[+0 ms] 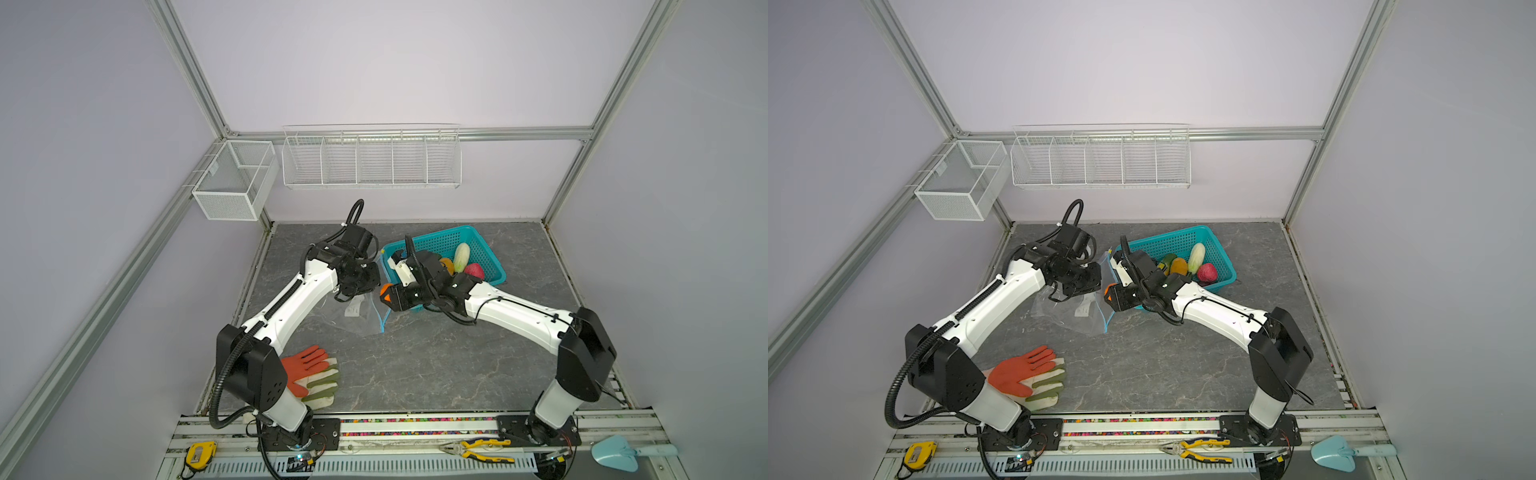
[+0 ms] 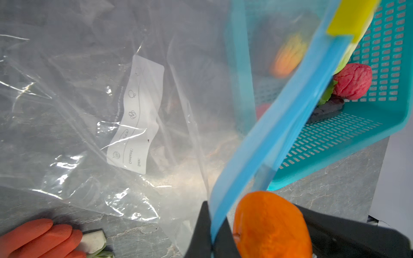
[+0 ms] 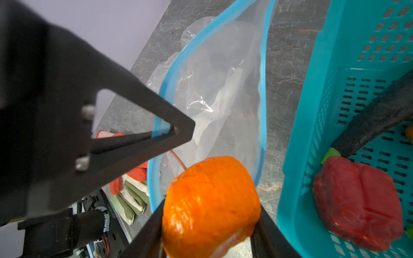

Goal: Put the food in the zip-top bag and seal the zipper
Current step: 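Carry the orange into the open bag mouth held by the left gripper, then open the right gripper to drop the orange and withdraw toward the basket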

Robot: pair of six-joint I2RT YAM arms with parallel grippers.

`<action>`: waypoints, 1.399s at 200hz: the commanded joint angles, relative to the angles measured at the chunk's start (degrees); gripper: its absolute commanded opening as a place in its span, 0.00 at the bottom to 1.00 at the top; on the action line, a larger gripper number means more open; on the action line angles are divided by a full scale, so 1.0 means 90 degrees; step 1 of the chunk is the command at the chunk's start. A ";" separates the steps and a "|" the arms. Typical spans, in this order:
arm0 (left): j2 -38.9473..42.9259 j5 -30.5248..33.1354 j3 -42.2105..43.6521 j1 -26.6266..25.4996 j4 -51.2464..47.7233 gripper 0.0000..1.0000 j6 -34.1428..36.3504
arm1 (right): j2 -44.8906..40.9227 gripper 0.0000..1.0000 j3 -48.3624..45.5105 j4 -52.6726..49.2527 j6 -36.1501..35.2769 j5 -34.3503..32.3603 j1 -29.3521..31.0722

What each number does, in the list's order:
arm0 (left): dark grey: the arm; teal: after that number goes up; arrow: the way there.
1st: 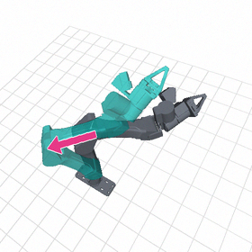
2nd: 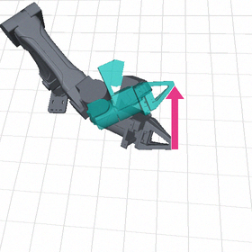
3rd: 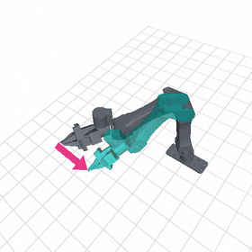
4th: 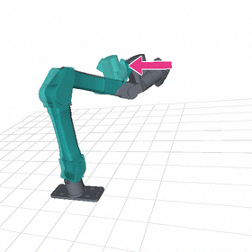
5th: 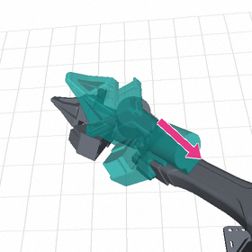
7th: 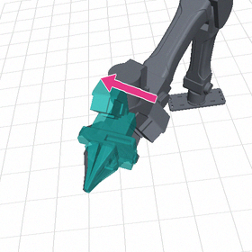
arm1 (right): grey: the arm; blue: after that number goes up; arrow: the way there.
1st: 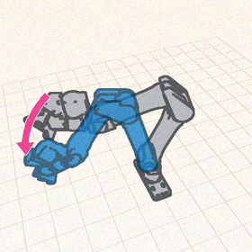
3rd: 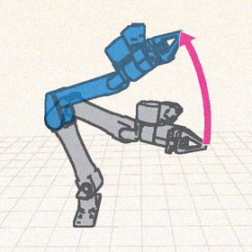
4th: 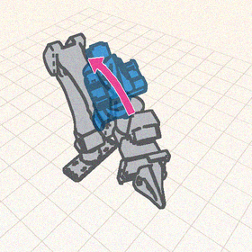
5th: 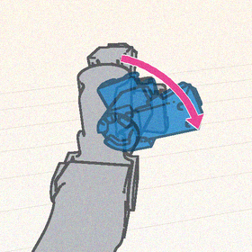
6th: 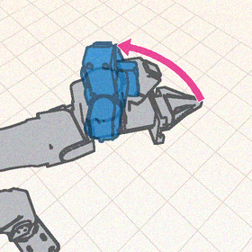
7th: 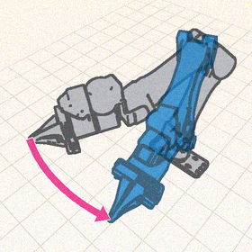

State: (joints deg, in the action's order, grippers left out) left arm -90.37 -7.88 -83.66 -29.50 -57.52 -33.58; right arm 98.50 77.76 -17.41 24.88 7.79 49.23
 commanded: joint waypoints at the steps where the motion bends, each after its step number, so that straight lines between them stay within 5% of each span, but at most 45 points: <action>1: 0.0314 -0.0232 0.0124 0.0016 -0.0033 0.00 -0.0083 | 0.0229 0.43 0.0197 0.0188 0.0116 -0.0012 0.0024; 61: 0.0640 -0.0500 0.0433 0.0016 0.0215 0.00 -0.0238 | 0.0468 0.45 0.0340 0.0148 0.0135 -0.0065 0.0026; 172: 0.0853 -0.0489 0.0668 0.0016 0.0346 0.00 -0.0227 | 0.0601 0.72 0.0506 0.0028 0.0069 0.0013 0.0022; 280: 0.0764 -0.0202 0.0653 0.0158 0.0222 0.00 -0.0021 | -0.0892 0.70 -0.0087 -0.0677 -0.0286 -0.0597 -0.0082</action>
State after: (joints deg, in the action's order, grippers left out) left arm -83.81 -11.51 -78.37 -29.08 -54.30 -34.94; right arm 96.18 79.15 -20.82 23.97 5.21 49.15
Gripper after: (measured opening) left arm 0.047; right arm 0.700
